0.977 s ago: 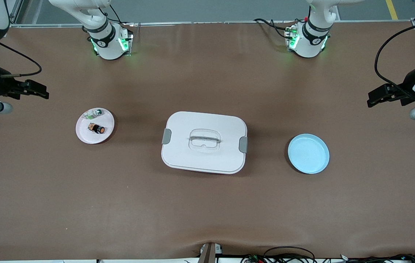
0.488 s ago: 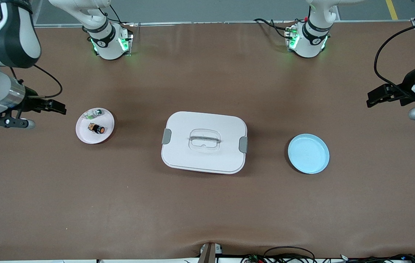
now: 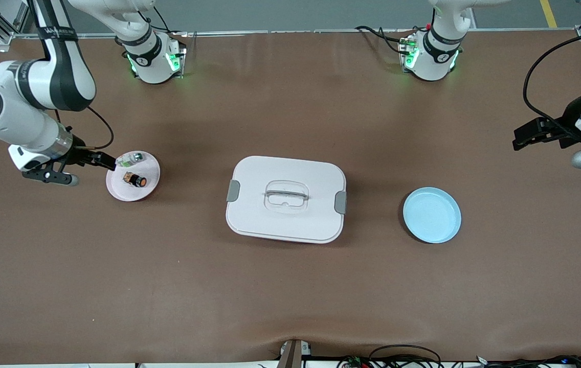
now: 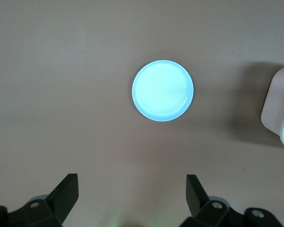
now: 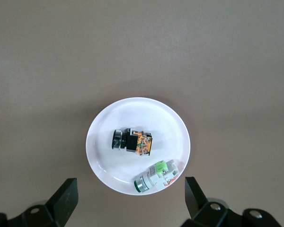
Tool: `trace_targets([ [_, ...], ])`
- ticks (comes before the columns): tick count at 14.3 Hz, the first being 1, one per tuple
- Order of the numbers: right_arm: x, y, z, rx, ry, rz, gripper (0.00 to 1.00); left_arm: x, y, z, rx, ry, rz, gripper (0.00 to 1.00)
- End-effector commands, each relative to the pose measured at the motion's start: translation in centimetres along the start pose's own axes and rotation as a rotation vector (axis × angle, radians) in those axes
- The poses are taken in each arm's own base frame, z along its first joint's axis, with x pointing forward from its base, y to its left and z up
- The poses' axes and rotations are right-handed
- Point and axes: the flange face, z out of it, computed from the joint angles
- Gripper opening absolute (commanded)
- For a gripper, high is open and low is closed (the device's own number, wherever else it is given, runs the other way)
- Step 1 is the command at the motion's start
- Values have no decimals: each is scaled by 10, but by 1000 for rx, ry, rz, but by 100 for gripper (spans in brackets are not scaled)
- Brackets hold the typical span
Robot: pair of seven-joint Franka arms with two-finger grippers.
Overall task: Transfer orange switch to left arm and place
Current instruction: 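Move the right gripper over the pink plate and lower it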
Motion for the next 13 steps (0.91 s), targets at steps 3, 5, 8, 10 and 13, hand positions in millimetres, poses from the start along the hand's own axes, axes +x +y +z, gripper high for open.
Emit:
trace_targets([
  [3,1,-3,49,11,33,73,100,1,-1,-3,-14,8,4,100],
  [5,6,-3,75,10,32,87,100,1,0,-3,-14,8,-2,100],
  [8,14,-3,102,13,54,130,100,1,-2,-3,-16,8,1,100],
  [10,15,-5,110,11,45,150,100,1,-1,-3,-16,8,3,100],
  [13,19,-6,121,8,33,149,100,1,-6,-1,-15,0,-3,100],
])
